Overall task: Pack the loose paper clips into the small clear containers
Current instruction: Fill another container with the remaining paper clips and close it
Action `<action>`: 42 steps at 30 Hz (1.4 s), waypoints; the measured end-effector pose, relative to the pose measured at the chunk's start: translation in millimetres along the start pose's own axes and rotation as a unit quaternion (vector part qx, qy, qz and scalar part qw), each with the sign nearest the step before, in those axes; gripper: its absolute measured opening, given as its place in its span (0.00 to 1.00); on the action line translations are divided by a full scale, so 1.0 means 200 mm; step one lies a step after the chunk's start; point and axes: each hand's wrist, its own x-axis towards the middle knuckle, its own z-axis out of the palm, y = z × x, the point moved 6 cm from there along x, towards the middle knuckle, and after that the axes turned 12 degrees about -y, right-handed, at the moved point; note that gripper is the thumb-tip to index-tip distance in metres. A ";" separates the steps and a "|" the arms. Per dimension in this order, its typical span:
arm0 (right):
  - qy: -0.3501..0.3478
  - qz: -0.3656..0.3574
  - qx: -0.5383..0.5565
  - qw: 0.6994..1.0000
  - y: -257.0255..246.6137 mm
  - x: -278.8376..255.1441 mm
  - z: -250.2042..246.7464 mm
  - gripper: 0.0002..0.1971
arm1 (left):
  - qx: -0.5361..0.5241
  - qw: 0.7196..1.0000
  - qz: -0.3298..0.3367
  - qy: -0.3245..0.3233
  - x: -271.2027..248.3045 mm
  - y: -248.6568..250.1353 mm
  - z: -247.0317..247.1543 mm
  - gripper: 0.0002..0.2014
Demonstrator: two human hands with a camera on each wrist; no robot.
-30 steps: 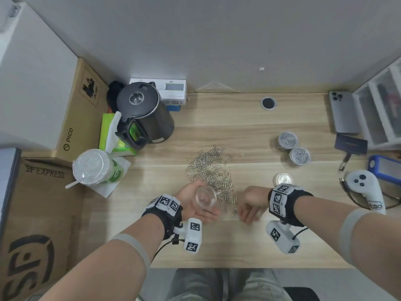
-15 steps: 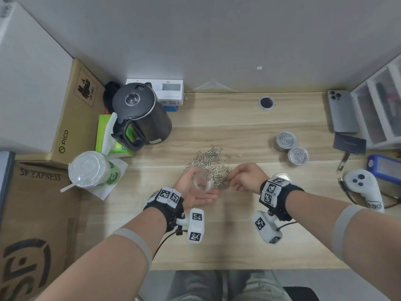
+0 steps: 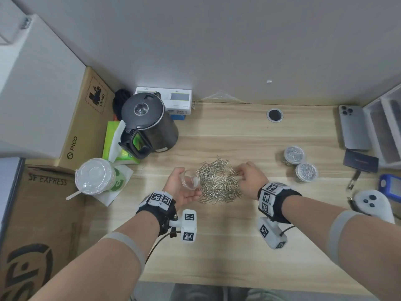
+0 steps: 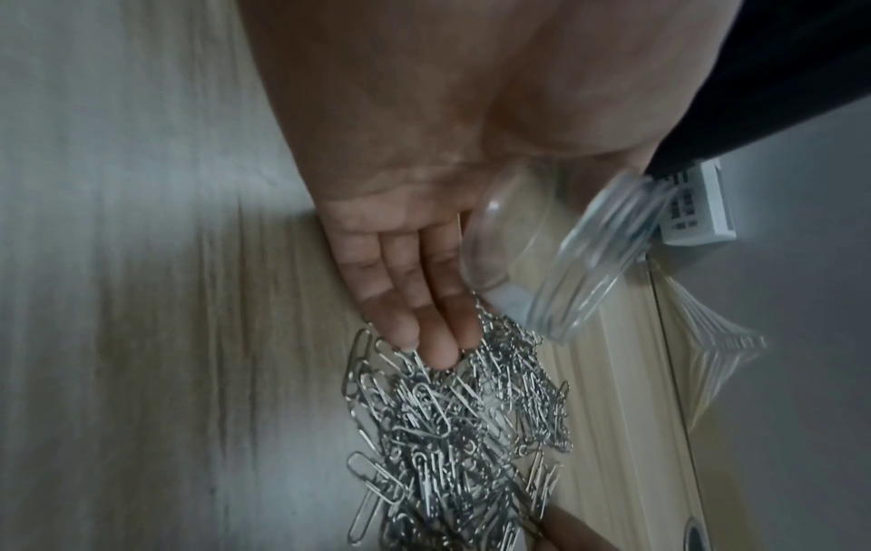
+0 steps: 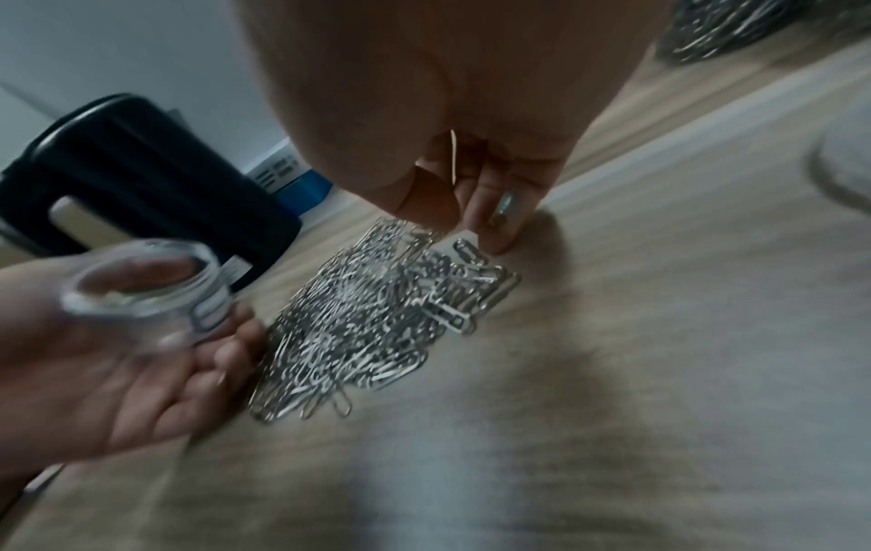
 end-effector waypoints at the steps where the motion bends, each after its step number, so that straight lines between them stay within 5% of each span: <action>1: -0.012 -0.013 -0.008 1.000 -0.01 0.01 0.03 0.22 | 0.006 1.000 -0.008 -0.008 0.01 0.00 0.02 0.29; 8: 0.053 -0.030 -0.049 0.997 -0.11 0.14 -0.11 0.17 | 0.042 0.995 -0.073 -0.062 0.08 -0.03 0.08 0.31; 12: 0.001 -0.062 -0.135 0.989 -0.24 0.24 -0.11 0.28 | 0.000 0.999 -0.030 -0.025 0.08 0.05 0.00 0.31; 21: -0.085 -0.162 -0.161 0.970 -0.35 0.26 0.07 0.30 | 0.018 0.996 -0.081 -0.045 0.11 0.04 0.07 0.30; 25: -0.070 -0.161 -0.161 0.971 -0.39 0.28 0.02 0.27 | 0.033 0.994 -0.088 -0.056 0.11 0.05 0.10 0.30; 31: -0.113 -0.201 -0.242 0.943 -0.49 0.31 0.06 0.34 | 0.022 0.997 -0.064 -0.032 0.08 0.09 0.02 0.31; 42: -0.155 -0.205 -0.270 0.928 -0.39 0.21 0.05 0.26 | 0.037 0.995 -0.083 -0.038 0.04 0.02 -0.03 0.31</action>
